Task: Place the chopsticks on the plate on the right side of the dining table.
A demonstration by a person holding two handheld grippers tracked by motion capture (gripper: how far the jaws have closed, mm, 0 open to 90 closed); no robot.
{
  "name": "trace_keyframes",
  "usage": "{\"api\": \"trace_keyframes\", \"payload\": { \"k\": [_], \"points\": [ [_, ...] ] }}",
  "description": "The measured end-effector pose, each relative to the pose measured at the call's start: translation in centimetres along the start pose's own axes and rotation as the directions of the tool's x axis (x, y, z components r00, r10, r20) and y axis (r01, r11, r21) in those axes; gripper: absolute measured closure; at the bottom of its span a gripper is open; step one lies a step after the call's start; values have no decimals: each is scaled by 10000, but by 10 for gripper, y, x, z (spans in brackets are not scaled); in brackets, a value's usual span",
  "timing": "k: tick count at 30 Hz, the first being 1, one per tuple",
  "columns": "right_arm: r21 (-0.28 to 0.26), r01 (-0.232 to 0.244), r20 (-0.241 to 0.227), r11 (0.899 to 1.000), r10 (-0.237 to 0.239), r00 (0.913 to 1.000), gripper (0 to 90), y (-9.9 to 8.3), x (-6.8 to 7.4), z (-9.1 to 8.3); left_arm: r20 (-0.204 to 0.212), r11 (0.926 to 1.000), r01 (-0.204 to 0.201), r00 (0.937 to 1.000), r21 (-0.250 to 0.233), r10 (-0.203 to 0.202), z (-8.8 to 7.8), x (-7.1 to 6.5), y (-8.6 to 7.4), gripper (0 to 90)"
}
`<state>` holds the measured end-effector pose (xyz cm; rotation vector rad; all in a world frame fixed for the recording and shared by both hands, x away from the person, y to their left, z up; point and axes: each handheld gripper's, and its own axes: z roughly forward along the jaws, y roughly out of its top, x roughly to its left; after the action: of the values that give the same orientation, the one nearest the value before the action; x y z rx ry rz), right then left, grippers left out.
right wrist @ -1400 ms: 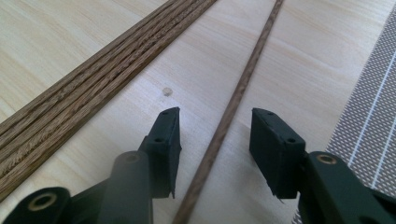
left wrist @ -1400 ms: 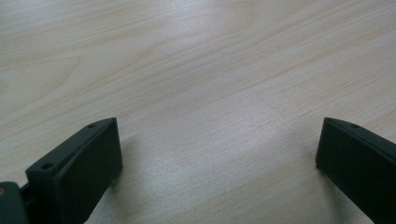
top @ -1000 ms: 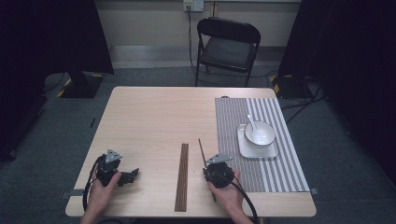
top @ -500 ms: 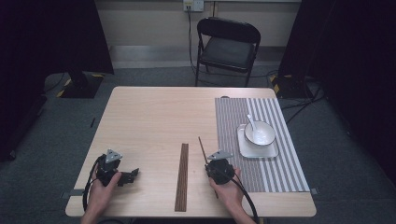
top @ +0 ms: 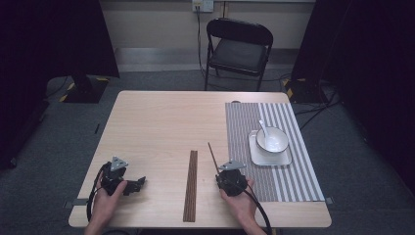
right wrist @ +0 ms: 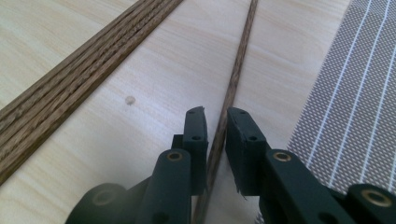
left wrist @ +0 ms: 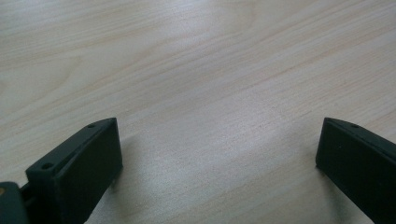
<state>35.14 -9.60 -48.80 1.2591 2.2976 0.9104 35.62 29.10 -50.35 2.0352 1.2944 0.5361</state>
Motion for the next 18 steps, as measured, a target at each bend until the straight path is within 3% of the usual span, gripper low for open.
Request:
{"api": "trace_keyframes", "payload": {
  "k": [6,18],
  "points": [
    [11,97,52,10000,-97,9999,835,1,2,0,0,10000,-4,10000,1,4,0,0,0,0],
    [-35,-320,273,9995,320,9991,846,9,-5,9,1,10000,-2,10000,3,2,0,0,0,0]
  ]
}}
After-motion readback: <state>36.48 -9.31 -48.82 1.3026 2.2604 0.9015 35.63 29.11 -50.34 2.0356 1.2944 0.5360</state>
